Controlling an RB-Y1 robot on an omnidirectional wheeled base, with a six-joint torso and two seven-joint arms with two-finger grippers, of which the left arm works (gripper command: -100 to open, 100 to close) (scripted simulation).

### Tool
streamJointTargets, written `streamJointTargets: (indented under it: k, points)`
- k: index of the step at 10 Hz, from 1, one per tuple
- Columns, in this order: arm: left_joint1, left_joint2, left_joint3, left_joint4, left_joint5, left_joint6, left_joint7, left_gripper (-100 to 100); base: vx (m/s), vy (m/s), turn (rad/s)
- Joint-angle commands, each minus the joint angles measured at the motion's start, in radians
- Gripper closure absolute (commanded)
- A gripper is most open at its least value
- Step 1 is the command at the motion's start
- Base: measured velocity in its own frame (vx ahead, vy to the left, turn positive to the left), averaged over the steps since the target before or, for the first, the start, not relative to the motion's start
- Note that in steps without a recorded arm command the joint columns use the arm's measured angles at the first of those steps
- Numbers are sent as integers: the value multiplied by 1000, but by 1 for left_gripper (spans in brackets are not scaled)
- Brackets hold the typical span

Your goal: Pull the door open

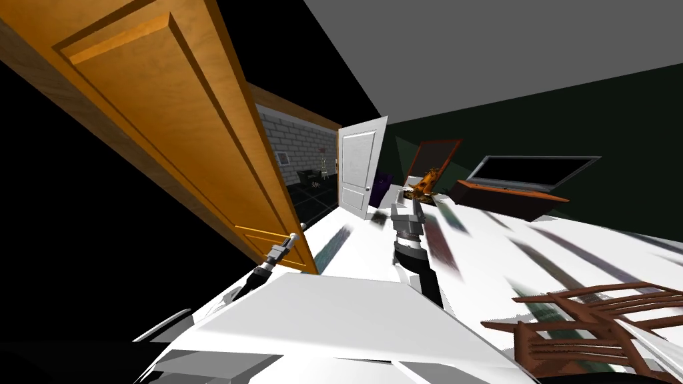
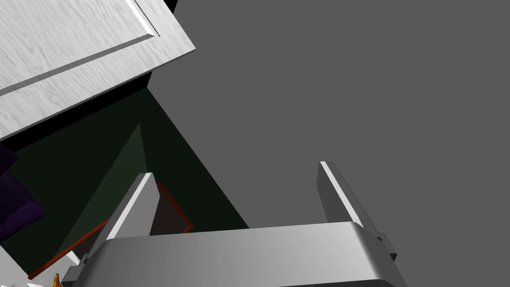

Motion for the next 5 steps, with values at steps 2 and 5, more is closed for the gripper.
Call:
streamJointTargets:
  k: [2, 5]
  points:
    - [10, -3, -6, -27, 47, 13, -41, 100, -108, 41, -214]
    - [35, 1, -11, -43, 77, 20, -52, -100, -154, 60, -141]
